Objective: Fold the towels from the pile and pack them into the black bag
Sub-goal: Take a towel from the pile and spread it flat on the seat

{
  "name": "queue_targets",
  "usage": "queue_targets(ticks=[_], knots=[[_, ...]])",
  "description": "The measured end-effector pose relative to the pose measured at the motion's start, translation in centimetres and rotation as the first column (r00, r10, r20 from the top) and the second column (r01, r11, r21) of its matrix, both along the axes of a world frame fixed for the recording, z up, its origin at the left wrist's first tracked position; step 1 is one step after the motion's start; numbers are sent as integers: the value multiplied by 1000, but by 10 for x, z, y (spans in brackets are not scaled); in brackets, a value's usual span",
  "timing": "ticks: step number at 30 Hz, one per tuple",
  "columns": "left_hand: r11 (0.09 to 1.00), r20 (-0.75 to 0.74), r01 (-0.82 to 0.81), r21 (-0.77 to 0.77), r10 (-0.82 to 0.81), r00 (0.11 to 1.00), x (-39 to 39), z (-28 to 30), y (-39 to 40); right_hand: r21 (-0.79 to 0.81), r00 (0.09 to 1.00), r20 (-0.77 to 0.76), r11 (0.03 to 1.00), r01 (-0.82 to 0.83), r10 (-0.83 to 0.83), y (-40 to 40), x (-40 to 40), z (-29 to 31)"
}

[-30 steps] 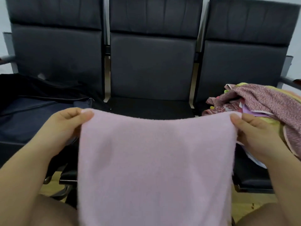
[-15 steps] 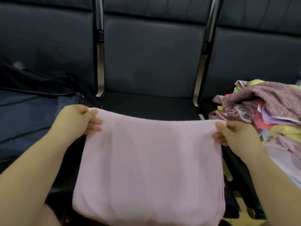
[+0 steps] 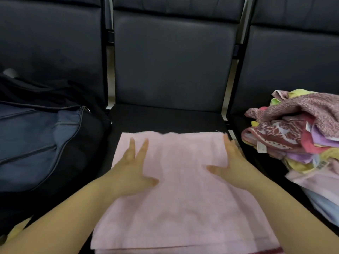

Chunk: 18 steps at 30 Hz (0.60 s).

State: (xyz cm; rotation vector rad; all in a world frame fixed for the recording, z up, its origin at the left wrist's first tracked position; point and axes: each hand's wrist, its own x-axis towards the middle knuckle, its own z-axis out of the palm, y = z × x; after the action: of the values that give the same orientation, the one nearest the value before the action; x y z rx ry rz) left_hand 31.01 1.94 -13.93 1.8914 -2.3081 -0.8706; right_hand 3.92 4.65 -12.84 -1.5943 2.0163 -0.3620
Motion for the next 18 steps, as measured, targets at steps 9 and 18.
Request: queue_targets(ticks=[9,18], knots=[[1000,144,6,-17,-4,990,5,-20,-10,242,950,-297,970,-27,100,4,14,-21],[982,291,-51,184,-5,957,14,3,17,384,932,-314,922,-53,184,29,7,-10]])
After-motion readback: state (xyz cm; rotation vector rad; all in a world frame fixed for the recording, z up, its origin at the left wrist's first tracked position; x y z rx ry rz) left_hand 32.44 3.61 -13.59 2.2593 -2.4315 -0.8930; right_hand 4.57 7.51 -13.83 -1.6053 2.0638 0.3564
